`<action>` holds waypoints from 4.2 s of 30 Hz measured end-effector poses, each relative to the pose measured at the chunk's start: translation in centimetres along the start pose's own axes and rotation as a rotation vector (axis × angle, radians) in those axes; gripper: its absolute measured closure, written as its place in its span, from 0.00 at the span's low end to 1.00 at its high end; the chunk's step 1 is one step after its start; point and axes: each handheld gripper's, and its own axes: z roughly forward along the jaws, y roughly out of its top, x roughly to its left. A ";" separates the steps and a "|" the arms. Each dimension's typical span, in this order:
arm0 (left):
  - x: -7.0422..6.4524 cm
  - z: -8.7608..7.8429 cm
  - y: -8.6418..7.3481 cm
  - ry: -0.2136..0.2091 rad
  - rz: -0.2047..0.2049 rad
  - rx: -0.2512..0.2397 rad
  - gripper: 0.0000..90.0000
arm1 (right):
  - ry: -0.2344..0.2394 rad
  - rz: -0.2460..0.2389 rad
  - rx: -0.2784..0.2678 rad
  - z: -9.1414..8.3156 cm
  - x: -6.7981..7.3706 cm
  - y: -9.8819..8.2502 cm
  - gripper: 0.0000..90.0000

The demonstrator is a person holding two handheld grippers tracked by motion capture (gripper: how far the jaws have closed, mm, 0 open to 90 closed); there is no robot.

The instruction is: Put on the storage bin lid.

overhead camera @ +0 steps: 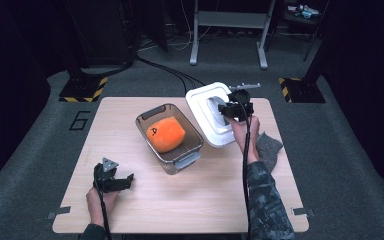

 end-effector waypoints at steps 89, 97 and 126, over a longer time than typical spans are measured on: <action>-0.1 0.0 0.0 0.004 0.005 -0.002 0.12 | 0.209 -0.092 0.101 4.3 12.6 -0.6 0.39; -0.1 0.0 0.0 0.004 0.004 -0.002 0.12 | 0.206 -0.105 0.062 2.6 10.4 -0.8 0.17; -0.1 0.0 0.0 0.004 0.005 -0.002 0.12 | 0.104 -0.053 0.012 -2.1 1.2 -7.2 0.04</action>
